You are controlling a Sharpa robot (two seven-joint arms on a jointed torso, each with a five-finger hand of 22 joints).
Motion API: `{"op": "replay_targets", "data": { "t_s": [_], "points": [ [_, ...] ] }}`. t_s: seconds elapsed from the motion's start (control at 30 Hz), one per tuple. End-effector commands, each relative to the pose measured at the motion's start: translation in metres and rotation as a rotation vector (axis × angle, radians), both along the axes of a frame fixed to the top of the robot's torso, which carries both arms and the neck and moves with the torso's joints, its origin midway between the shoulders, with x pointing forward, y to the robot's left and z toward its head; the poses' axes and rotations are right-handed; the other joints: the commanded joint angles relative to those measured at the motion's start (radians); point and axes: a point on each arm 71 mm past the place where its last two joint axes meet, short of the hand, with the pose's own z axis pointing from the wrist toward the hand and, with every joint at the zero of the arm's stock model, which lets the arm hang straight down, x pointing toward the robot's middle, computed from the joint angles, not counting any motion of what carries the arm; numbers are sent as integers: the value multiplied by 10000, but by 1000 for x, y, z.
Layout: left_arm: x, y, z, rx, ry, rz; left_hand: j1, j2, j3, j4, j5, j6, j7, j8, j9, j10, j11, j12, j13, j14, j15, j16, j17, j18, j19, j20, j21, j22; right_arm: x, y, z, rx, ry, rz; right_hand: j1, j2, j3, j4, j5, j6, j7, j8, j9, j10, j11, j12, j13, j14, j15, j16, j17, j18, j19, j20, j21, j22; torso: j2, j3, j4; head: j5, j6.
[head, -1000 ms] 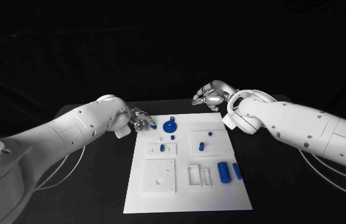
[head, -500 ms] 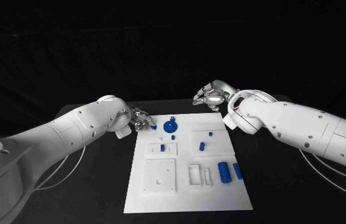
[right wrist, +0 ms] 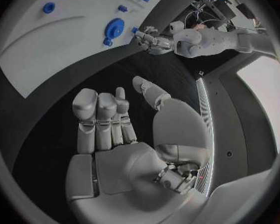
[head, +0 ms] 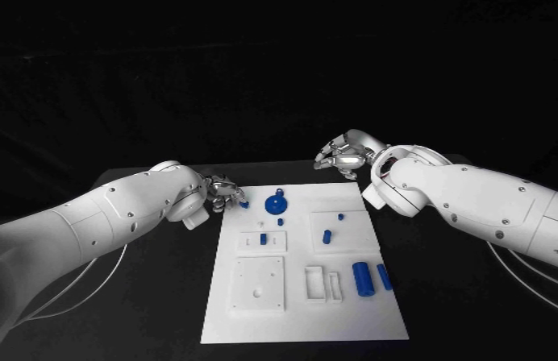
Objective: Assemble the parts on the task board
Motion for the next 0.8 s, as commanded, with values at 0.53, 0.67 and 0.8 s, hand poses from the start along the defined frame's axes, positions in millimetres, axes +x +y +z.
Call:
{"op": "replay_targets", "data": {
  "t_s": [0.53,0.67,0.8],
  "points": [
    [-35,2,7,-410,-568,205,-112,-293,368,-366,43,1122,-666,436,1045,334,-227,167,115,447,-402,165,213,259,306,-1060,131,-2,0,-6,0,15,41,7,-65,-4,-57,-9,50,3,68,-44,13,-44,-7,-57,-14,-8,-9,-49,-19,1523,-36,55,-60,-16,-116,-54,145,40,-98],
    [-42,-4,7,-453,-546,68,-116,-337,363,-326,49,1282,-710,355,1178,373,-270,337,218,509,-442,289,315,285,369,-1074,199,24,0,-6,0,16,43,8,-65,-5,-57,-10,51,4,67,-44,14,-44,-8,-57,-15,-8,-9,-50,-19,1524,-36,55,-61,-16,-109,-55,130,67,-126],
    [-49,-10,6,-452,-494,-121,-110,-362,366,-321,81,1345,-727,302,1240,369,-286,417,266,522,-458,344,361,299,390,-1077,230,38,0,-7,0,24,51,-7,-66,-6,-58,-10,52,4,67,-44,15,-44,-8,-57,-16,-7,-9,-52,-20,1524,-36,56,-61,-16,-106,-55,123,72,-145]
  ]
}}
